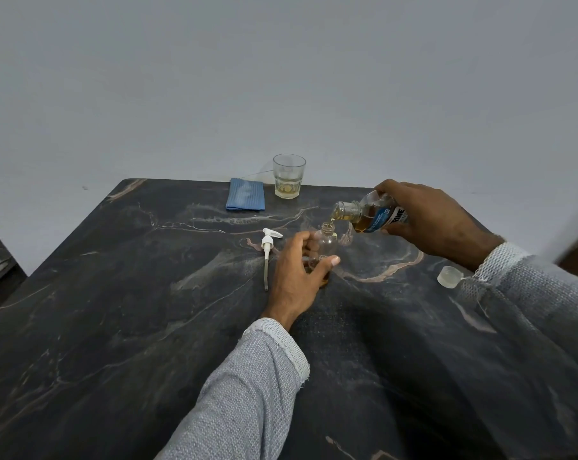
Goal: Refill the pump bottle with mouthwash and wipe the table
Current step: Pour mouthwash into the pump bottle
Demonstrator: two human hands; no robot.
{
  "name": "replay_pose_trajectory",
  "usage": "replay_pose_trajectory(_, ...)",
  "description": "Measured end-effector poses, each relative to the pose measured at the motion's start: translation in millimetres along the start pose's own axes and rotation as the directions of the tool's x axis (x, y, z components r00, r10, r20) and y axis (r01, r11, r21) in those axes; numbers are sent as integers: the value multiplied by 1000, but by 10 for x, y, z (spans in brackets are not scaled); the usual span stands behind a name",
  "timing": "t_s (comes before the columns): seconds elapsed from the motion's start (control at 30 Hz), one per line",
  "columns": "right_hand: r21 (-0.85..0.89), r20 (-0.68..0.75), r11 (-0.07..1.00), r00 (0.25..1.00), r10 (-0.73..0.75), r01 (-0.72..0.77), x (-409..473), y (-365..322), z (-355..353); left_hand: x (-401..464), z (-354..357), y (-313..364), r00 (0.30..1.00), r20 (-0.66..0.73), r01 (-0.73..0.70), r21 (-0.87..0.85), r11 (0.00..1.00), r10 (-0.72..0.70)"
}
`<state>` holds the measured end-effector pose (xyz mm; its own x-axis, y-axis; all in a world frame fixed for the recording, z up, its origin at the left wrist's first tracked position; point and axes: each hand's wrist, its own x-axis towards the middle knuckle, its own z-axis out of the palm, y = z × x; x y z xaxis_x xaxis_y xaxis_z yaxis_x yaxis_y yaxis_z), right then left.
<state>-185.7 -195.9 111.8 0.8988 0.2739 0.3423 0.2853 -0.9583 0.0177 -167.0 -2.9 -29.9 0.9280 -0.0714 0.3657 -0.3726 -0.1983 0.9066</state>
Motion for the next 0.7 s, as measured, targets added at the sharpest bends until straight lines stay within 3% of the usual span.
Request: replay_pose_trajectory(0.7, -9, -1, 1000, 1000, 4, -4, 23, -1, -15, 4, 11, -14, 1000, -4, -7, 15, 1000, 7)
